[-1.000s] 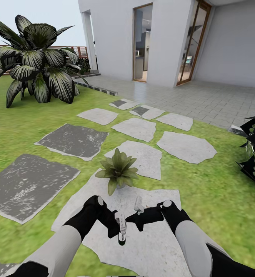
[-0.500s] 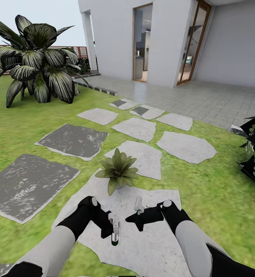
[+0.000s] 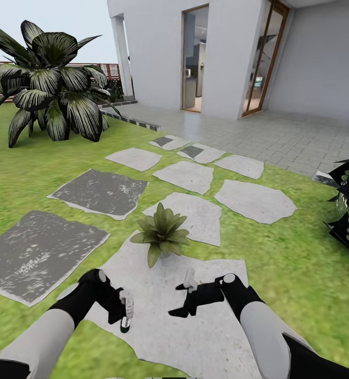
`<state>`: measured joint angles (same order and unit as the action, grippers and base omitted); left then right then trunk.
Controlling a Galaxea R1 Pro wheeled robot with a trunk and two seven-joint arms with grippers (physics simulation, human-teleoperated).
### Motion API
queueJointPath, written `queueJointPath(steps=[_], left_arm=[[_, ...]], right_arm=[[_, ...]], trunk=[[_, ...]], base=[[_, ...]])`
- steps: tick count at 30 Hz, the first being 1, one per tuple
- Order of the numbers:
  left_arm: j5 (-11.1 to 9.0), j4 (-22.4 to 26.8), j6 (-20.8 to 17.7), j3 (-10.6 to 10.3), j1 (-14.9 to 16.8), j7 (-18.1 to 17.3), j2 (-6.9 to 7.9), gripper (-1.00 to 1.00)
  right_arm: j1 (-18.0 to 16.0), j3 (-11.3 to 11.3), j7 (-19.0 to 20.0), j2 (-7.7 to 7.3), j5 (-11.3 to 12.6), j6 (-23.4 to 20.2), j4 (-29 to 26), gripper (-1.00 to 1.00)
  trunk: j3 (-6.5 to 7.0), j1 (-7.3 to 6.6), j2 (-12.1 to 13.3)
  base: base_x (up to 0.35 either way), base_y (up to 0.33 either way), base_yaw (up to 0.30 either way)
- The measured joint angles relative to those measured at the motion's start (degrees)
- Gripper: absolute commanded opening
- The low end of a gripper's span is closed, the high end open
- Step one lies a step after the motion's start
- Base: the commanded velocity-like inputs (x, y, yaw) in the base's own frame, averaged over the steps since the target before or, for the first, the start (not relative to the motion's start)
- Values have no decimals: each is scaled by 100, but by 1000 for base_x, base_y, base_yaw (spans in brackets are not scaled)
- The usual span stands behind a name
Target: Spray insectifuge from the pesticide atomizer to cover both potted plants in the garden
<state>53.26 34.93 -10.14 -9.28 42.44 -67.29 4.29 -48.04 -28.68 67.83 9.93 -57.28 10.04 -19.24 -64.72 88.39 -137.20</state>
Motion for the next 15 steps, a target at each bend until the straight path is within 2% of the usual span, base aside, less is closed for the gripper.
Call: queueJointPath(steps=[2, 4, 5, 8, 9, 11, 13, 15], left_arm=[[2, 2, -27, 221, 3, 259, 15, -100], [4, 3, -129, 560, 7, 429, -4, -100], [7, 4, -249, 733, 12, 479, -11, -100], [-15, 6, -931, 1079, 52, 553, -21, -100], [-18, 7, -1095, 1110, 58, 558, -32, -100], [-37, 12, -1300, 1143, 69, 548, -56, -100], [-54, 16, -1518, 1165, 86, 533, -164, -100], [-58, 15, -1861, 1166, 94, 530, -234, -100]], right_arm=[[6, -2, -107, 0, -14, 5, -13, 100], [17, -2, -378, 0, -17, 17, 6, 100], [22, -2, -565, -86, -15, 24, 19, 100], [112, 0, -1132, -799, -13, 72, 35, 100], [181, -3, -1287, -971, -15, 87, 29, 100], [343, -6, -1720, -1227, -14, 112, 29, 100], [649, -10, -2707, -1509, -14, 123, 29, 100], [866, -22, -3464, -1597, -2, 117, 33, 100]], trunk=[[0, 0, 0], [0, 0, 0], [0, 0, 0], [0, 0, 0], [0, 0, 0], [0, 0, 0], [-1, 0, 0], [-1, 0, 0]], base=[[0, 0, 0], [0, 0, 0], [0, 0, 0], [0, 0, 0], [0, 0, 0], [0, 0, 0], [0, 0, 0], [0, 0, 0]])
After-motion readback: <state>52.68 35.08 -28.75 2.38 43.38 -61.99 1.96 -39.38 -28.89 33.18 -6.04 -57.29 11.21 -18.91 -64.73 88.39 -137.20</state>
